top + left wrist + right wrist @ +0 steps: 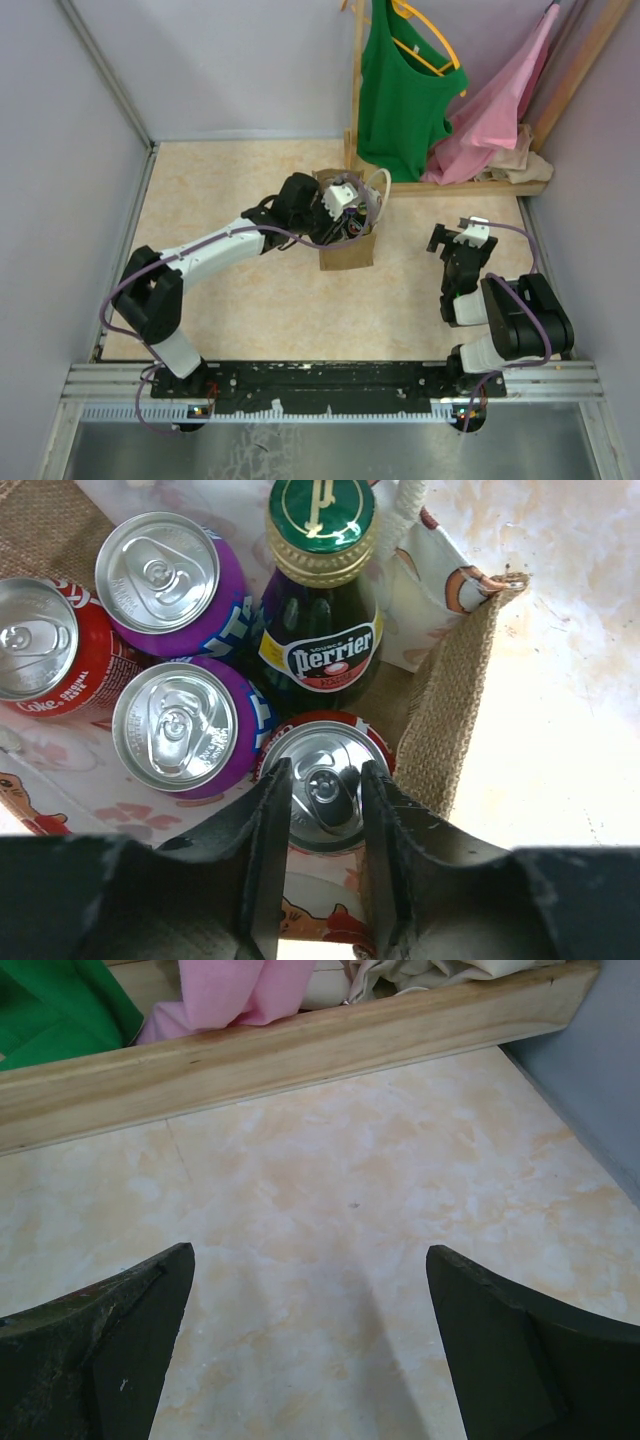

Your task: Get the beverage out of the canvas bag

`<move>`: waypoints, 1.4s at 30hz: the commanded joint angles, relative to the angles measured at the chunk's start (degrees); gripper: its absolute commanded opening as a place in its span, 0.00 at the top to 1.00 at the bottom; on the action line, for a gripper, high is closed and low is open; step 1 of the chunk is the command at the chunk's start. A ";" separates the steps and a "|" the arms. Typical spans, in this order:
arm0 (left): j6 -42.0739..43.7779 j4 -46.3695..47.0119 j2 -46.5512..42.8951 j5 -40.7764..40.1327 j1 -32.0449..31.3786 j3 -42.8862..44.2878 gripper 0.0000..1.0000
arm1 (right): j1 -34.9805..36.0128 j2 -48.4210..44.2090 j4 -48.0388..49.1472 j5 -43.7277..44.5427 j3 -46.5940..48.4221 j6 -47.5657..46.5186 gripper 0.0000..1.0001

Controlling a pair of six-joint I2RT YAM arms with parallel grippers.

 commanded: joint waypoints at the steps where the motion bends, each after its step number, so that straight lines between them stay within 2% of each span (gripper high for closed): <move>1: 1.77 -4.00 -1.24 3.47 -1.39 -0.83 0.56 | -0.34 -0.56 2.55 0.28 0.98 0.21 0.01; 3: 2.33 -5.01 -0.85 3.80 -1.75 -0.76 0.48 | -0.34 -0.56 2.55 0.22 0.97 0.22 0.01; 8: 2.59 -5.61 -0.11 5.73 -2.34 -0.42 0.21 | -0.39 -0.56 2.55 0.26 0.98 0.22 0.01; 11: 1.67 -6.64 1.82 4.89 -2.35 0.96 0.14 | -0.34 -0.56 2.55 0.28 0.98 0.22 0.01; 15: 0.17 -11.05 5.23 2.94 -2.48 4.98 0.13 | -0.34 -0.56 2.55 0.22 0.98 0.22 0.01; 20: -0.78 -15.38 7.53 1.91 -2.66 9.25 0.24 | -0.34 -0.51 2.47 0.22 1.07 0.14 0.01; 30: -1.31 -24.41 9.75 3.09 -2.95 17.08 0.20 | -0.34 -0.47 2.48 0.22 1.07 0.11 0.01; 42: -4.42 -30.63 10.03 -7.16 -4.95 21.01 0.21 | -0.34 -0.42 2.47 0.26 1.07 0.11 0.01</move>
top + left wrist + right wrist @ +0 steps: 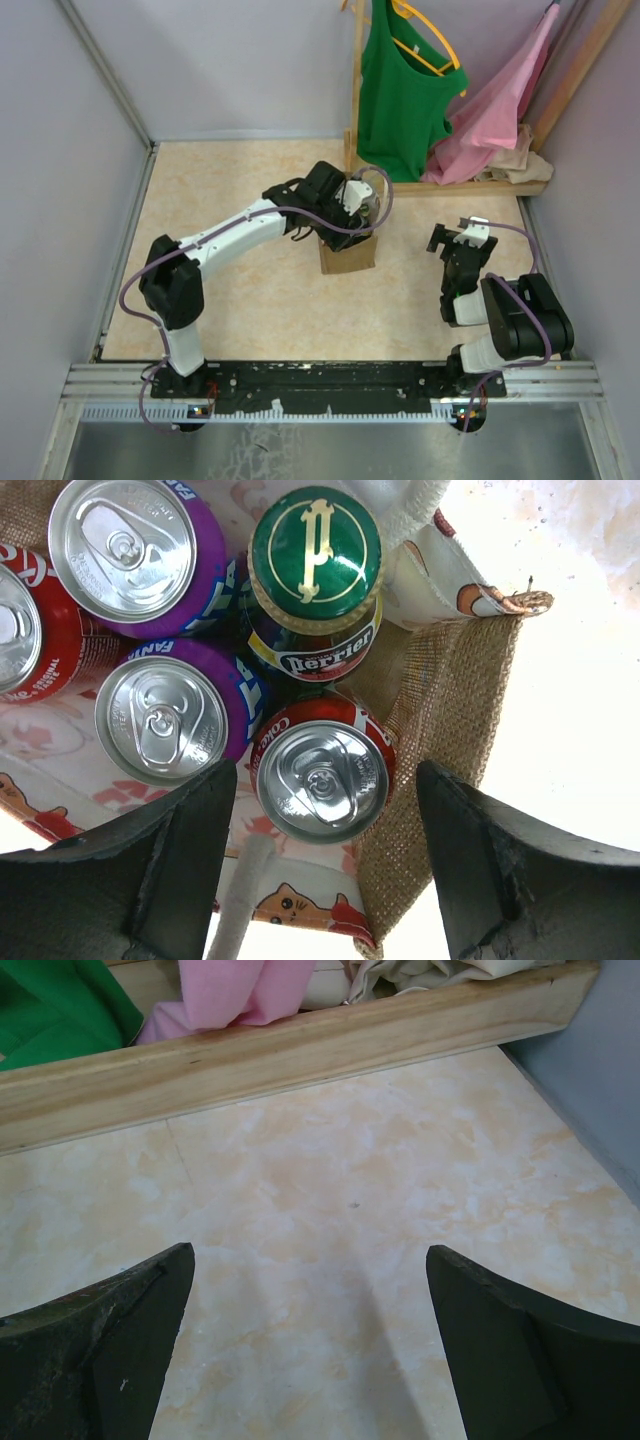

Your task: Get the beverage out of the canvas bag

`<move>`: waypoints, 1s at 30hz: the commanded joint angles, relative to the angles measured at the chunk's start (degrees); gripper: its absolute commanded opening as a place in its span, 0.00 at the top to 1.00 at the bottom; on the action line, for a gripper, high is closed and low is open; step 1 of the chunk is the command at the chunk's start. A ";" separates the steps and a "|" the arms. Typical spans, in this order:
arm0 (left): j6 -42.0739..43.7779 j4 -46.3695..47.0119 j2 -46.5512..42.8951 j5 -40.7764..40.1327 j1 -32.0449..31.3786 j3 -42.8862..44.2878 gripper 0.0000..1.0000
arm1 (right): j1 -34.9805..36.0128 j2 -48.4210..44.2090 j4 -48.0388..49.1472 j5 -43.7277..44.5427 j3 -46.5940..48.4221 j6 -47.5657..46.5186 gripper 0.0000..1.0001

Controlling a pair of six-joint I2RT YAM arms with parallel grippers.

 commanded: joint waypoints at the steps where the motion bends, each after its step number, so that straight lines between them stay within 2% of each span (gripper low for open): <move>1: -1.87 -6.74 0.92 -2.02 -1.93 1.66 0.21 | -0.34 -0.46 2.49 0.28 1.07 0.06 0.01; 21: -5.24 -11.66 4.14 -3.21 -2.86 2.54 0.24 | -0.34 -0.47 2.47 0.22 1.07 0.10 0.01; 30: -5.47 -11.15 6.24 -3.36 -2.76 2.33 0.21 | -0.32 -0.49 2.46 0.28 1.07 0.09 0.01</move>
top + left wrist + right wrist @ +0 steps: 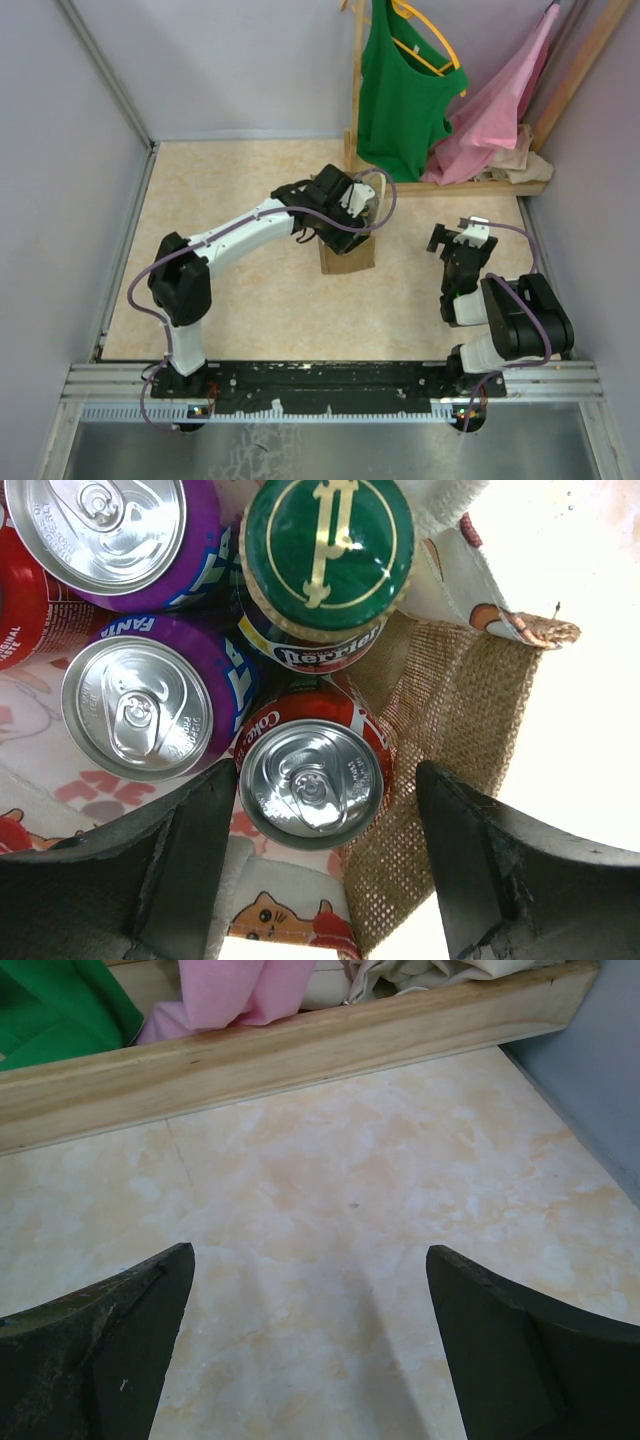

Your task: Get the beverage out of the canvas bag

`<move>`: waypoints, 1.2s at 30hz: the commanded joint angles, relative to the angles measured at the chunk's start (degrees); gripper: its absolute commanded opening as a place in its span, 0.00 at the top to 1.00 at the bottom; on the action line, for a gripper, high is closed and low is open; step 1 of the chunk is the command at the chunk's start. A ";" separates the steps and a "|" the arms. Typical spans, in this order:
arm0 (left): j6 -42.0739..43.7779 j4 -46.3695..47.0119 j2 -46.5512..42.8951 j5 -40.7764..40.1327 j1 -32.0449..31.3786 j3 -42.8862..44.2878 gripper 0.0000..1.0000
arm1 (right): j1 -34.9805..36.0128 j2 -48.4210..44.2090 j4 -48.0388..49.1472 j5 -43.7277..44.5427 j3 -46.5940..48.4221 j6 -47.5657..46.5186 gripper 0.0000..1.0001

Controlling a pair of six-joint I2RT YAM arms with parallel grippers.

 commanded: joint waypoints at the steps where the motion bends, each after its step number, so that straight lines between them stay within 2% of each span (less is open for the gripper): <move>1: -0.56 -6.32 3.79 1.20 -1.07 -0.40 0.21 | -0.36 -0.52 2.46 0.24 1.07 0.08 0.01; 6: -0.20 -5.82 4.93 4.16 -0.12 -0.10 0.22 | -0.34 -0.47 2.47 0.28 1.07 0.14 0.01; 15: 0.54 -5.82 5.50 4.22 2.18 1.00 0.29 | -0.34 -0.47 2.49 0.26 1.07 0.09 0.01; 22: 1.46 -5.95 7.33 4.75 3.30 0.87 0.29 | -0.34 -0.47 2.46 0.22 1.07 0.14 0.01; 27: 1.43 -6.37 9.16 4.86 3.50 0.28 0.26 | -0.34 -0.47 2.46 0.24 1.07 0.14 0.01; 36: 0.87 -5.82 10.30 4.93 3.88 -1.90 0.27 | -0.34 -0.47 2.46 0.29 1.07 0.13 0.01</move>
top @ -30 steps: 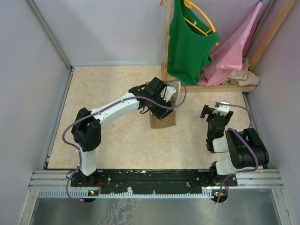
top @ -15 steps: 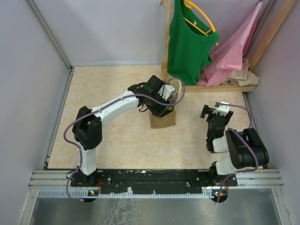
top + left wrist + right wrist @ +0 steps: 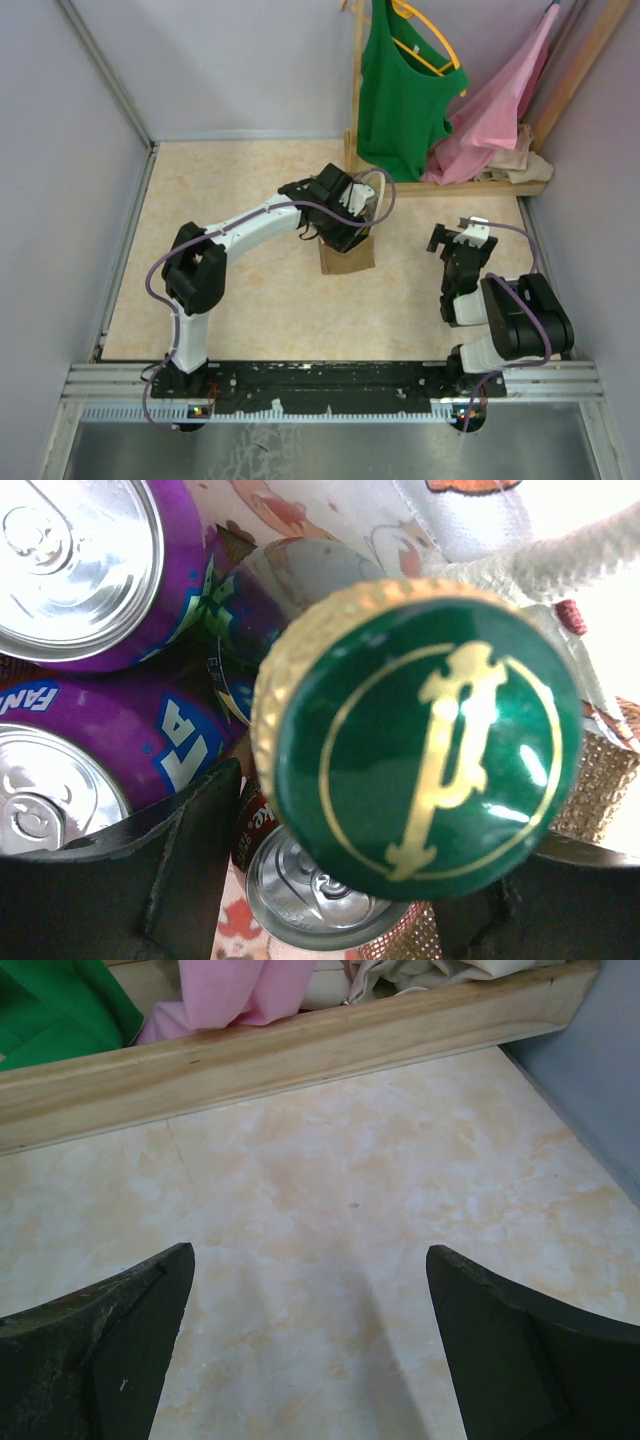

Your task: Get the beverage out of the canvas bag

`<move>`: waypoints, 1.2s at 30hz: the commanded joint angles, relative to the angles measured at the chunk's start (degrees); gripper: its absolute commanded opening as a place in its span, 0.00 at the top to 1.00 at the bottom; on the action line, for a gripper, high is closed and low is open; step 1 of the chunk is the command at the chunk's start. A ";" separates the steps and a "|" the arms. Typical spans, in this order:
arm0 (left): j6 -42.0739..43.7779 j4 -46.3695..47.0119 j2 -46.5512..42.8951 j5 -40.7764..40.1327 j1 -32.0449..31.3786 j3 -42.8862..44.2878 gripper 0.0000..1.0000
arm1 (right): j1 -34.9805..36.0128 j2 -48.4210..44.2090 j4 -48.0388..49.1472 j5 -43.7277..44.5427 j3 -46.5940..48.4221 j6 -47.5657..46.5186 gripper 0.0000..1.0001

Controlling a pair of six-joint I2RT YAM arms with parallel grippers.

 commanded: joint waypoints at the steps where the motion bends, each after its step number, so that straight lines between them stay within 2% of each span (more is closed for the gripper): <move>1: 0.83 -7.44 3.73 -0.81 0.69 -3.74 0.31 | -0.34 -0.48 2.46 0.29 1.07 0.14 0.01; 3: 0.88 -7.46 3.66 -0.68 0.88 -3.67 0.48 | -0.34 -0.48 2.46 0.26 1.07 0.14 0.01; 7: 1.13 -7.48 3.67 -0.87 1.23 -3.30 0.94 | -0.34 -0.47 2.49 0.26 1.07 0.12 0.01; 8: 1.18 -7.44 3.62 -0.93 1.25 -3.12 1.00 | -0.34 -0.47 2.48 0.27 1.07 0.13 0.01; 9: 1.28 -7.50 3.39 -0.98 1.25 -3.03 1.00 | -0.34 -0.47 2.53 0.27 1.07 0.14 0.01; 10: 1.57 -7.75 3.26 -1.10 1.33 -2.84 0.97 | -0.34 -0.51 2.47 0.22 1.07 0.11 0.01; 12: 1.83 -8.34 2.89 -1.39 1.34 -2.31 0.67 | -0.35 -0.47 2.47 0.23 1.07 0.12 0.01; 13: 1.98 -8.83 2.84 -1.50 1.34 -2.01 0.58 | -0.34 -0.47 2.47 0.23 1.07 0.11 0.01; 15: 2.00 -10.34 2.72 -2.08 1.34 -1.10 0.52 | -0.34 -0.47 2.46 0.21 1.07 0.14 0.01; 21: 1.90 -14.44 1.80 -7.34 1.34 1.60 0.49 | -0.38 -0.46 2.46 0.24 1.07 0.09 0.01; 27: 2.45 -16.03 1.40 -9.14 1.34 4.36 0.41 | -0.33 -0.47 2.46 0.22 1.07 0.07 0.01; 28: 2.51 -16.04 1.44 -9.23 1.34 4.54 0.36 | -0.34 -0.47 2.46 0.23 1.07 0.11 0.01; 30: 2.63 -16.62 2.14 -9.13 1.34 4.96 0.03 | -0.34 -0.47 2.46 0.28 1.07 0.12 0.01; 34: 2.65 -17.46 3.27 -8.24 1.34 5.05 0.03 | -0.34 -0.50 2.49 0.27 1.07 0.12 0.01; 36: 2.62 -17.84 3.51 -7.98 1.35 5.07 0.08 | -0.34 -0.45 2.46 0.32 1.07 0.09 0.01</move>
